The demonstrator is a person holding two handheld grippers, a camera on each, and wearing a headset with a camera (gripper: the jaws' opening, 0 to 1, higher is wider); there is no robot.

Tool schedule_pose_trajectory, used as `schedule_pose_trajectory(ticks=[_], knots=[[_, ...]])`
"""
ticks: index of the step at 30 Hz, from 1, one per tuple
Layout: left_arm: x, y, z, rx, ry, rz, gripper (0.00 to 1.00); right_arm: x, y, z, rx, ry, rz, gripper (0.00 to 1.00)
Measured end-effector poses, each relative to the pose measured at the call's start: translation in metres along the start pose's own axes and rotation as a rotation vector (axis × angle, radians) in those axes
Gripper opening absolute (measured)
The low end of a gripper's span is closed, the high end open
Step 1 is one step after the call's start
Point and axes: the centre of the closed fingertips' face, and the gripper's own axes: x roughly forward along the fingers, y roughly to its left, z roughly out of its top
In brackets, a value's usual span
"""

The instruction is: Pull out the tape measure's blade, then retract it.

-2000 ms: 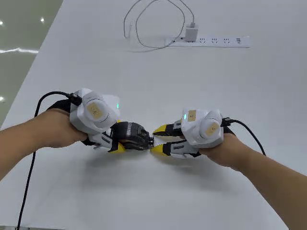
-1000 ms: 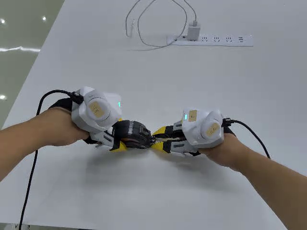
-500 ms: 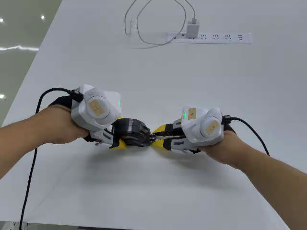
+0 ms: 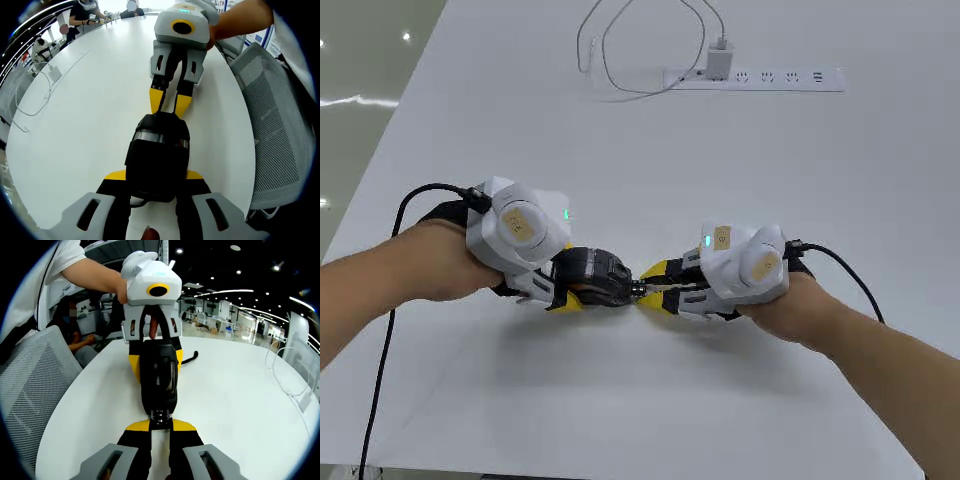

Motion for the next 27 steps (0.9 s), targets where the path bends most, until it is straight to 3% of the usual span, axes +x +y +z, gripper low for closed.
schedule_pose_trajectory(ticks=[27], knots=[[0.000, 0.000, 0.000, -0.005, 0.003, 0.003, 0.30, -0.019, -0.003, -0.011, -0.003, 0.021, -0.007, 0.08]])
